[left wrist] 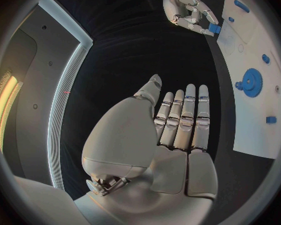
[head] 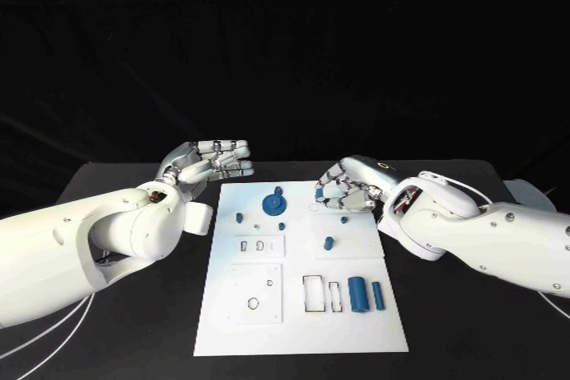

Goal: Assemble the parts on the task board

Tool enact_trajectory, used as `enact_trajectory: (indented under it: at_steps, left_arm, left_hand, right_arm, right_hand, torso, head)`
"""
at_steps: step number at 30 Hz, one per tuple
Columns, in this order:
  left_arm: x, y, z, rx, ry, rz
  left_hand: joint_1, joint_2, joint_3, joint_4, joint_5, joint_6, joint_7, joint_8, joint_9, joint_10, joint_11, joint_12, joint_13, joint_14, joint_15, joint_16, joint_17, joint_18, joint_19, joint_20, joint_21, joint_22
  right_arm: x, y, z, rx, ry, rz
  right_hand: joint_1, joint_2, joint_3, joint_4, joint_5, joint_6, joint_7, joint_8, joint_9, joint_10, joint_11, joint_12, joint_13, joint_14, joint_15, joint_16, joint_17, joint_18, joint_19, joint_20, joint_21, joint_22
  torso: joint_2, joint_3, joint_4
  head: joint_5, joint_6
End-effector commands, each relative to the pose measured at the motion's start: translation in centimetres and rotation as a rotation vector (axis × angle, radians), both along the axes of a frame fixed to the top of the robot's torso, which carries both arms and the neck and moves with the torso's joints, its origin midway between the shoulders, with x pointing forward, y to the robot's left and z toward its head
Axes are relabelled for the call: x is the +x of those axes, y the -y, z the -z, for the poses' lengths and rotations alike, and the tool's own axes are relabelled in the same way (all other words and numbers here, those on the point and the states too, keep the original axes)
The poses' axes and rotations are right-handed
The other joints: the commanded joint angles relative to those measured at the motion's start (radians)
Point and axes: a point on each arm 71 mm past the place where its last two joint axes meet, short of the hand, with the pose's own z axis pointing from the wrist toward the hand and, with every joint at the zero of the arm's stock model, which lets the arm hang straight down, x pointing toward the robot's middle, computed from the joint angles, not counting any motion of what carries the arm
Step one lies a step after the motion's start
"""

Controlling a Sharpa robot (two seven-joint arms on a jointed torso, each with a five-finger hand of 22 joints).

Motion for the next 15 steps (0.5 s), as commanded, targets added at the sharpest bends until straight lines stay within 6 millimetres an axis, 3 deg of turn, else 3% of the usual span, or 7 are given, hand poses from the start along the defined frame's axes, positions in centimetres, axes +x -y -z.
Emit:
enact_trajectory:
  at_steps: [1,8,11,15]
  left_arm:
    - [0.1,0.3,-0.1,-0.009,0.005,0.020]
    - [0.2,0.4,0.0,-0.009,0.004,0.022]
    - [0.2,0.5,0.0,-0.009,0.004,0.022]
    - [0.2,0.6,0.0,-0.010,0.003,0.025]
  left_hand:
    - [0.002,0.005,0.002,-0.006,0.002,0.001,0.010,-0.006,0.000,-0.005,0.005,-0.002,-0.001,-0.004,0.004,-0.003,0.001,0.005,-0.009,0.002,-0.004,-0.001]
    - [0.002,0.005,0.002,-0.006,0.002,0.001,0.010,-0.006,0.000,-0.005,0.005,-0.002,-0.001,-0.004,0.004,-0.003,0.001,0.005,-0.009,0.002,-0.004,-0.001]
    - [0.002,0.005,0.002,-0.006,0.002,0.001,0.010,-0.006,0.000,-0.005,0.005,-0.002,-0.001,-0.004,0.004,-0.003,0.001,0.005,-0.009,0.002,-0.004,-0.001]
    - [0.001,0.005,0.002,-0.006,0.002,0.000,0.010,-0.007,0.000,-0.006,0.005,-0.002,-0.001,-0.004,0.004,-0.004,0.002,0.005,-0.009,0.002,-0.004,-0.001]
  right_arm:
    - [-0.4,-2.0,0.3,-0.060,-0.001,0.016]
    - [-1.6,-6.7,1.5,-0.110,-0.033,-0.049]
    - [-1.9,-7.9,2.1,-0.129,-0.044,-0.065]
    - [-2.6,-9.3,3.3,-0.152,-0.065,-0.088]
  right_hand:
    - [-0.008,0.001,0.006,0.000,-0.007,0.008,0.000,0.005,0.001,0.007,0.001,0.001,0.068,0.098,-0.005,0.006,0.236,-0.021,0.028,-0.003,0.003,0.159]
    - [-0.012,0.002,0.010,0.000,-0.017,0.006,0.001,0.004,0.001,0.005,0.001,-0.002,0.065,0.097,-0.005,0.005,0.233,-0.020,0.026,-0.004,0.000,0.157]
    - [-0.012,0.002,0.010,0.000,-0.018,0.006,0.001,0.004,0.001,0.005,0.001,-0.002,0.065,0.097,-0.005,0.005,0.233,-0.020,0.026,-0.004,0.000,0.157]
    - [-0.014,0.003,0.011,0.001,-0.020,0.006,0.000,0.004,0.001,0.005,0.001,-0.003,0.064,0.097,-0.005,0.004,0.233,-0.019,0.025,-0.004,-0.002,0.156]
  torso:
    - [-0.003,-0.0023,0.0021]
    - [-0.001,-0.0031,0.0031]
    - [0.000,-0.0024,-0.0005]
    - [0.000,-0.0021,-0.0001]
  head:
    - [0.021,-0.011]
    - [0.057,-0.023]
    - [0.071,-0.027]
    - [0.080,-0.034]
